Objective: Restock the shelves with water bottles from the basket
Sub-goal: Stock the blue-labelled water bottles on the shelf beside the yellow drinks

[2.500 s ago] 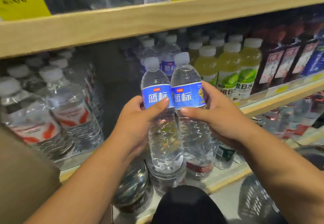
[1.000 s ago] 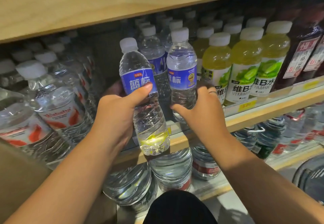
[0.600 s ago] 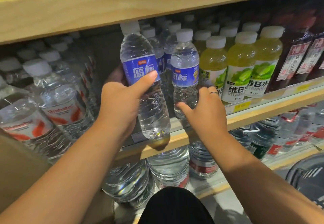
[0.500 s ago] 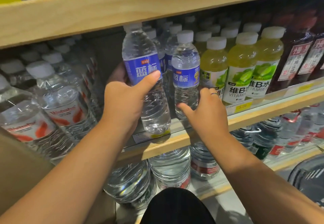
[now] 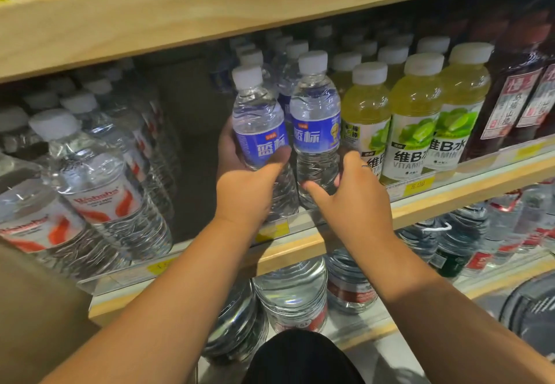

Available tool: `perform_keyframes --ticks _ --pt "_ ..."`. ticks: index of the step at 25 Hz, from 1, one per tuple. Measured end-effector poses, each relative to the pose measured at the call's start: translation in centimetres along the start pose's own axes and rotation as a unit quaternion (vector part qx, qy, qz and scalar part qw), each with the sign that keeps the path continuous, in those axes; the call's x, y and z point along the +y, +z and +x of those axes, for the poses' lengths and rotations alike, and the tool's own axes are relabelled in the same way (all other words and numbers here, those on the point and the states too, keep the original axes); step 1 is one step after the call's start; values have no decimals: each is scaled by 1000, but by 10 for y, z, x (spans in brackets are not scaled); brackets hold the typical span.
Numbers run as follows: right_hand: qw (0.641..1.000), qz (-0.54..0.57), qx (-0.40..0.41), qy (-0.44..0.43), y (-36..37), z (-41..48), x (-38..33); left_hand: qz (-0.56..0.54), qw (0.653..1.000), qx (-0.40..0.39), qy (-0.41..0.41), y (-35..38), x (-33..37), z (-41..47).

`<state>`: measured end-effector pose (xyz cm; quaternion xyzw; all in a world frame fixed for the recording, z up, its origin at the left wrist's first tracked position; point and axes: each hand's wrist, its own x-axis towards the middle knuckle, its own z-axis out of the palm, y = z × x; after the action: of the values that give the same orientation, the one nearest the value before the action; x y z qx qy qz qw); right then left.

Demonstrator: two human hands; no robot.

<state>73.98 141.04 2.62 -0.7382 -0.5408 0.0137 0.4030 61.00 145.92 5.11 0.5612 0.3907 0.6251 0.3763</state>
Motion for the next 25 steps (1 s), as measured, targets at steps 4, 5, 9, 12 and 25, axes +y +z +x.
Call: perform_keyframes --ticks 4,5,9,12,25 --pt "1000 -2 3 -4 2 -1 1 82 996 -35 -7 -4 2 -3" --pt "1000 0 3 -5 2 -1 1 108 993 -47 -14 -8 3 -5" --pt "1000 4 -1 -13 1 -3 2 254 958 -108 -77 -27 8 -15" --pt "1000 -6 -8 -21 1 -4 3 290 947 -102 -90 -27 9 -15" --pt "988 -144 -52 -17 0 11 -7 239 946 -128 -176 -13 2 14"
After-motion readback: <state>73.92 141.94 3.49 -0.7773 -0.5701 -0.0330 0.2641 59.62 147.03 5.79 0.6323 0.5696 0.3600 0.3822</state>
